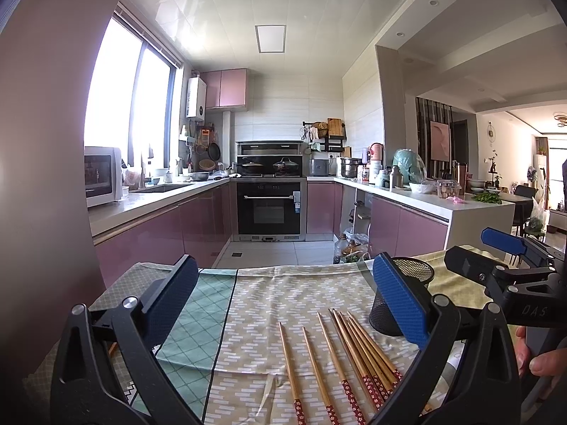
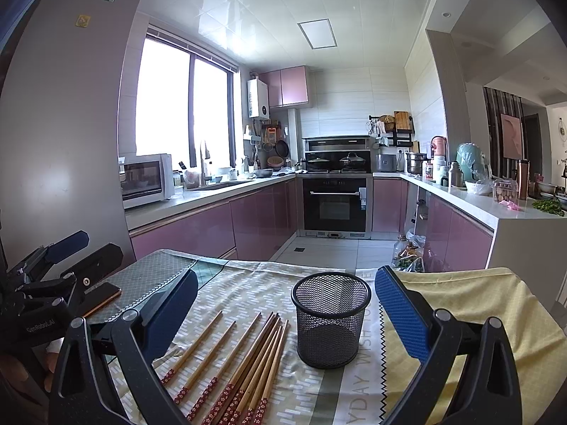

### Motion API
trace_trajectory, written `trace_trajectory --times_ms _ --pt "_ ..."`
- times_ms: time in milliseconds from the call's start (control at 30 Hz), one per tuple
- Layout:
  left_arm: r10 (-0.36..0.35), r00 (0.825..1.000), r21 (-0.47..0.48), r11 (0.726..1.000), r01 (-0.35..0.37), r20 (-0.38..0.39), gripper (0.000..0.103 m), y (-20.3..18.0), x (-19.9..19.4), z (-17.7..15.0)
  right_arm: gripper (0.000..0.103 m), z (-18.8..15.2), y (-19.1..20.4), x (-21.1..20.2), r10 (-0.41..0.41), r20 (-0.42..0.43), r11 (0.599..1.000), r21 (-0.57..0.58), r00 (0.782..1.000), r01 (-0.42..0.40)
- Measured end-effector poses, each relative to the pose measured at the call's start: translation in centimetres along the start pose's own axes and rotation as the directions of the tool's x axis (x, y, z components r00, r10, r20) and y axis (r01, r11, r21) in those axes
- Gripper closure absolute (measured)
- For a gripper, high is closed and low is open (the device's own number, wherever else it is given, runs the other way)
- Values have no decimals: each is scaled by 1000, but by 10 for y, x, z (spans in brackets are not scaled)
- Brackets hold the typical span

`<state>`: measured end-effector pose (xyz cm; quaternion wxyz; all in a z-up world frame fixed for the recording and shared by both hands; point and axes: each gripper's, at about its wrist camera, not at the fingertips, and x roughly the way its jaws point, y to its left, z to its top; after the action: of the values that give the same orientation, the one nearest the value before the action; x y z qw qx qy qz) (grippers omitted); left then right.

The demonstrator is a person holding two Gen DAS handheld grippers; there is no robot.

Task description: Organize utensils

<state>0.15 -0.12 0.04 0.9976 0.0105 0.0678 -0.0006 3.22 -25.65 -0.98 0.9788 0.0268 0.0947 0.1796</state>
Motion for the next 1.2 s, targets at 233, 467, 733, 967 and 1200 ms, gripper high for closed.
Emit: trace_trajectory --times_ms 233,467,733,967,1200 --pt "1 1000 0 1000 -1 -1 6 0 0 0 6 -1 -1 -1 3 1 1000 2 1000 -3" --pt "1 1000 2 1000 -1 -2 6 0 0 0 6 0 -1 -2 3 0 1000 4 1000 -3" --pt "2 1000 3 1000 -2 -1 6 -3 -6 5 6 0 -1 -2 2 2 1000 3 1000 -2" --pt "0 1000 2 1000 0 -3 6 -3 -6 4 6 0 -1 -2 3 1 1000 3 1000 -3" --pt "0 1000 4 1000 0 -3 6 -4 -5 3 6 0 -1 -2 2 1 1000 3 1000 -2"
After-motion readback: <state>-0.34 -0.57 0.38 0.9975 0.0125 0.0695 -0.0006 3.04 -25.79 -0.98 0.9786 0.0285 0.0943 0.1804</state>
